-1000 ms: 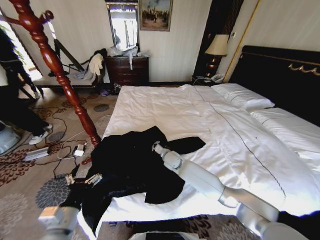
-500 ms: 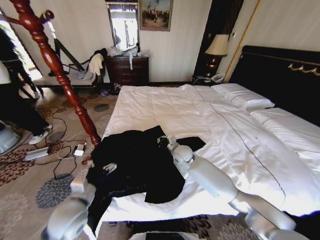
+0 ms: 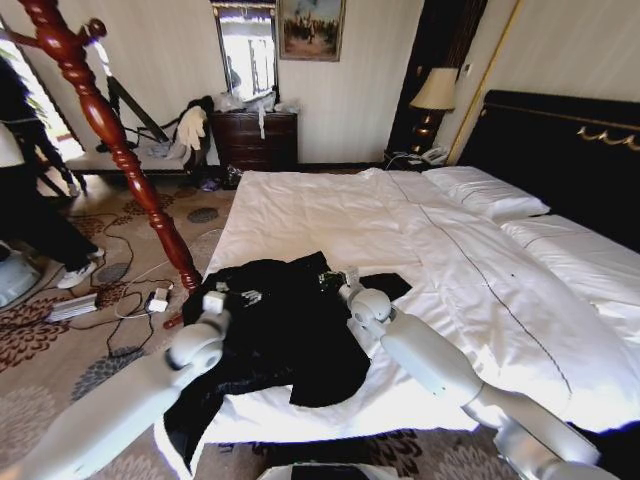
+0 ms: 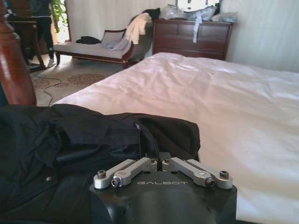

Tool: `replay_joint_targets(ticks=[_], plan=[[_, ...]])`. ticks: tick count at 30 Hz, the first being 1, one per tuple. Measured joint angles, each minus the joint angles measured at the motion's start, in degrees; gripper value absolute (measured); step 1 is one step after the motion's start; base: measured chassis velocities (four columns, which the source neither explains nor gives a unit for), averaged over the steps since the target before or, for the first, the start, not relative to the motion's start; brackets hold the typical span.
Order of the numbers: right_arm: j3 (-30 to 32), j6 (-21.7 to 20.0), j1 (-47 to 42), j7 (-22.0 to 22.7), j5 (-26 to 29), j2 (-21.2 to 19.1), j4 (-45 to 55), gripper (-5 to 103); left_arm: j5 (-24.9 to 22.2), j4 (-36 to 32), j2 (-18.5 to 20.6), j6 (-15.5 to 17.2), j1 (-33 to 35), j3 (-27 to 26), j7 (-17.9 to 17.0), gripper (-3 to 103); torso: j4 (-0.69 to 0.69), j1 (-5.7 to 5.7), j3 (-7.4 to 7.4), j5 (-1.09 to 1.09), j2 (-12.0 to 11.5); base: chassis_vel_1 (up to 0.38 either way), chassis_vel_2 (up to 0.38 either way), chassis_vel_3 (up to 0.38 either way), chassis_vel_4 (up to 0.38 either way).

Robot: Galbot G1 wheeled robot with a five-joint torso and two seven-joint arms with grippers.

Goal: Pick up the clothes from the bed and hang them on the clothes hanger.

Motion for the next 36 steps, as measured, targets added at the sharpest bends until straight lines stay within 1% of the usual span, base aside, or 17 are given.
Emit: replay_joint_targets(ticks=[1,2,3,4,5,6,7,9,11,17,21,24,27,32,33,34,36], plan=[[0.27,-0.08,0.0,0.16,0.81,-0.4,-0.09,0,0.1,0.8,-1.02,1.39,-0.84,1.55,-1.77,95,0.01,0.0,0.0,0.0,0.0,0.0,0.0,0.0,0.0],[0.27,-0.08,0.0,0.16,0.81,-0.4,-0.09,0,0.1,0.8,-1.02,1.39,-0.84,1.55,-1.77,95,0.01,0.0,0.0,0.0,0.0,0.0,0.0,0.0,0.0],[0.42,-0.13,0.0,0.27,1.23,-0.63,-0.17,0,0.18,1.22,-1.66,2.25,-1.24,2.34,-2.83,93,0.02,0.0,0.0,0.0,0.0,0.0,0.0,0.0,0.0],[0.76,-0.25,-0.08,0.5,2.36,-1.16,-0.22,0,0.4,2.37,-3.34,5.58,-2.19,3.96,-5.84,90,0.02,0.0,-0.01,0.0,0.0,0.0,0.0,0.0,0.0],[0.96,-0.38,-0.2,0.65,2.96,-1.43,-0.23,0,0.51,3.12,-4.26,7.54,-2.79,4.91,-7.3,85,0.02,-0.01,-0.01,0.0,0.0,0.0,0.0,0.0,0.0],[1.05,-0.48,-0.31,0.71,3.37,-1.59,-0.22,0,0.81,3.87,-5.08,8.75,-3.34,5.6,-8.22,85,0.02,-0.01,0.0,0.0,0.0,0.0,0.0,0.0,0.0],[1.05,-0.48,-0.31,0.71,3.37,-1.59,-0.22,0,0.81,3.87,-5.08,8.75,-3.34,5.6,-8.22,85,0.02,-0.01,0.0,0.0,0.0,0.0,0.0,0.0,0.0],[1.15,-0.52,-0.42,0.77,3.71,-1.65,-0.22,0,2.4,5.91,-6.54,10.27,-4.6,6.87,-9.11,78,0.02,-0.01,-0.01,0.01,0.0,0.0,0.0,0.0,0.0],[1.19,-0.59,-0.45,1.0,4.16,-1.41,-0.23,0,4.48,9.08,-8.31,11.29,-6.68,8.57,-9.38,84,0.02,-0.01,-0.01,0.0,0.0,0.0,0.0,0.0,0.0],[1.19,-0.71,-0.44,1.17,4.63,-1.03,-0.33,0,6.51,13.89,-11.13,11.73,-9.63,11.3,-8.96,86,0.01,-0.01,-0.01,0.01,0.0,0.0,0.0,0.0,0.0],[1.44,-0.85,-0.49,1.43,4.89,-0.85,-0.33,0,8.98,18.09,-13.58,11.46,-11.4,12.83,-8.78,86,0.01,-0.01,-0.01,0.0,0.0,0.0,0.0,0.0,0.0],[1.76,-0.89,-0.57,1.46,4.88,-0.84,-0.41,0,9.87,19.36,-14.07,11.24,-11.72,13.21,-8.77,88,0.01,-0.01,-0.01,0.0,0.0,0.0,0.0,0.0,0.0],[1.99,-0.93,-0.79,1.51,4.87,-0.83,-0.47,0,10.07,20.87,-14.64,11.17,-11.82,13.78,-8.36,85,0.02,-0.01,0.0,0.0,0.0,0.0,0.0,0.0,0.0],[1.63,-1.05,-0.93,1.6,4.65,-0.67,-0.46,0,10.46,21.56,-14.92,11.28,-11.71,14.46,-8.05,84,0.01,-0.01,-0.01,0.0,0.0,0.0,0.0,0.0,0.0],[1.38,-1.09,-0.93,1.67,4.64,-0.66,-0.44,0,10.74,21.75,-14.94,11.15,-11.64,14.6,-8.05,88,0.02,-0.01,-0.01,0.0,0.01,0.0,0.0,0.0,0.0],[1.38,-1.09,-0.93,1.67,4.64,-0.66,-0.44,0,10.74,21.75,-14.94,11.15,-11.64,14.6,-8.05,88,0.02,-0.01,-0.01,0.0,0.01,0.0,0.0,0.0,0.0],[0.77,-1.13,-0.88,1.7,4.61,-0.6,-0.31,0,11.24,22.23,-14.93,11.04,-11.58,15.07,-8.07,85,0.02,-0.01,-0.01,-0.01,0.0,0.0,0.0,0.0,0.0]])
